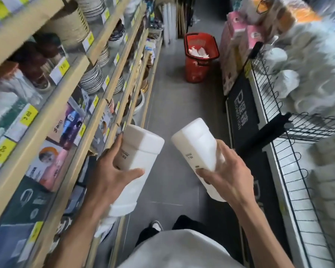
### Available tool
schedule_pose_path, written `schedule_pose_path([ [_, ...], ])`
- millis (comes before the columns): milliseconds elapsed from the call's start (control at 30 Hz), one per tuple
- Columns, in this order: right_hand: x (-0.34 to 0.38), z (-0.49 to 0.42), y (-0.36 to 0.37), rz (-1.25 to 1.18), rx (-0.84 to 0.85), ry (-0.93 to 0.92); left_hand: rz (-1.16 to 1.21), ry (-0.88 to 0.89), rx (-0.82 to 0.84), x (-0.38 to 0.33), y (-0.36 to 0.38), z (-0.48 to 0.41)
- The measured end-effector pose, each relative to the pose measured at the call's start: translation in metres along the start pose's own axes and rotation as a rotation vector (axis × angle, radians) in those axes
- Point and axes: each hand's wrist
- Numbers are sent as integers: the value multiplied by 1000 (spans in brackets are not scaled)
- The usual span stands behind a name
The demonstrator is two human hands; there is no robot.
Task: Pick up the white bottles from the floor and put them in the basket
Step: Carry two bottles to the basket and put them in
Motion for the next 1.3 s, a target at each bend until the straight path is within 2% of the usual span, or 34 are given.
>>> schedule_pose_path([
  [300,-6,-83,3,-52,-49,50,-79,95,0,-49,15,-97],
  [567,-11,-184,-16,-134,-91,52,-12,44,-26,-106,40,-168],
  [800,-9,-271,-28,-98,-117,28,-15,59,-49,-135,49,-235],
  [1300,45,-404,-6,-104,-118,83,51,126,-18,-183,29,-405],
])
Point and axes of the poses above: each hand's wrist, its own z-axis away from the middle knuckle, its own y-axis out of the palm, x = y × z, and after that the axes turned 1 degree about -z, right-handed
